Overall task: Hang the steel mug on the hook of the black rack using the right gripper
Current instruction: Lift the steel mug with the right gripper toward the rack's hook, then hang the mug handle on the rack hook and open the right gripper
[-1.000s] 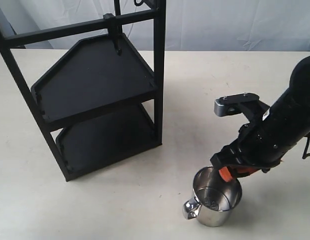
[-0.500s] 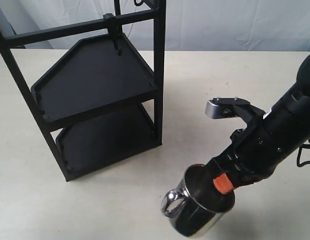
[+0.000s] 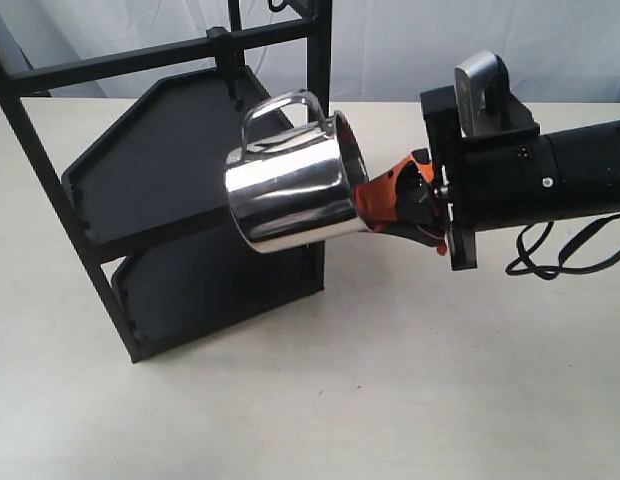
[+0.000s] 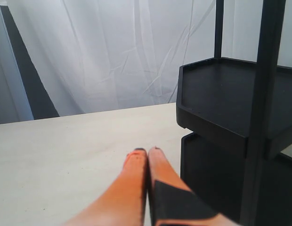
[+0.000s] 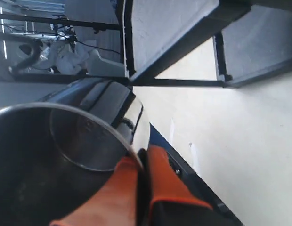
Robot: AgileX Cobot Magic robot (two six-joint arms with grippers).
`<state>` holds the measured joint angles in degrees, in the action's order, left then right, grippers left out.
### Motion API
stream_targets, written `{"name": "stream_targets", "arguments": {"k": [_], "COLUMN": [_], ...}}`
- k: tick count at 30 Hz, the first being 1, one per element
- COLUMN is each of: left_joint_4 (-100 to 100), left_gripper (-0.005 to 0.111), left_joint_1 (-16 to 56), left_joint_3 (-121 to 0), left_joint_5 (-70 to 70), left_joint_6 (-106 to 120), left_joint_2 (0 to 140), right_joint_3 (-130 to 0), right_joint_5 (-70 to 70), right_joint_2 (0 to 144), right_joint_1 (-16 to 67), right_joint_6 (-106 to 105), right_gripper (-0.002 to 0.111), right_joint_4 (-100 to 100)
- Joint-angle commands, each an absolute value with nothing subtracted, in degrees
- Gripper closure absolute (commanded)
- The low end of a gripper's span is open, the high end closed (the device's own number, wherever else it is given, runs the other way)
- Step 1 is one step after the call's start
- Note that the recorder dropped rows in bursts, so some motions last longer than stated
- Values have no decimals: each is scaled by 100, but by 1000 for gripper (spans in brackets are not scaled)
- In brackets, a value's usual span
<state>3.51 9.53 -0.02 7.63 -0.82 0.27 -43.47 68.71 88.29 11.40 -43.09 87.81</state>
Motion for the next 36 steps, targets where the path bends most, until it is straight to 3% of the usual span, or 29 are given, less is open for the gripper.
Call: {"name": "stream_targets", "arguments": {"k": [1,11,19,32,33,36], "left_joint_4": [388,388,388,388,388,388], "left_gripper": [105,105,105,105,105,105], "left_joint_1": [980,980,980,980,980,980], "left_joint_3": [0,0,0,0,0,0], "left_joint_5": [732,732,732,732,732,732], "left_joint_6": [-96,-96,-96,-96,-96,-96], "left_joint_2": [0,0,0,0,0,0], "right_joint_3": [-4375,-4405,-5268,-5284,-5284,-5284], "right_joint_5": [6777,6155,6087,5584,5575,5539], "right_joint_2": [8830,9023,9414,9860,9860,9860], "right_joint_1": [1143,1602,1602,1602,1602,1602], "right_joint_6": [-4438,-4375,-4068,-3752,-3752,-3752], "right_gripper": [109,109,109,108,106,80], "right_joint_4": [9233,9329,9029,8015,8010,8010]}}
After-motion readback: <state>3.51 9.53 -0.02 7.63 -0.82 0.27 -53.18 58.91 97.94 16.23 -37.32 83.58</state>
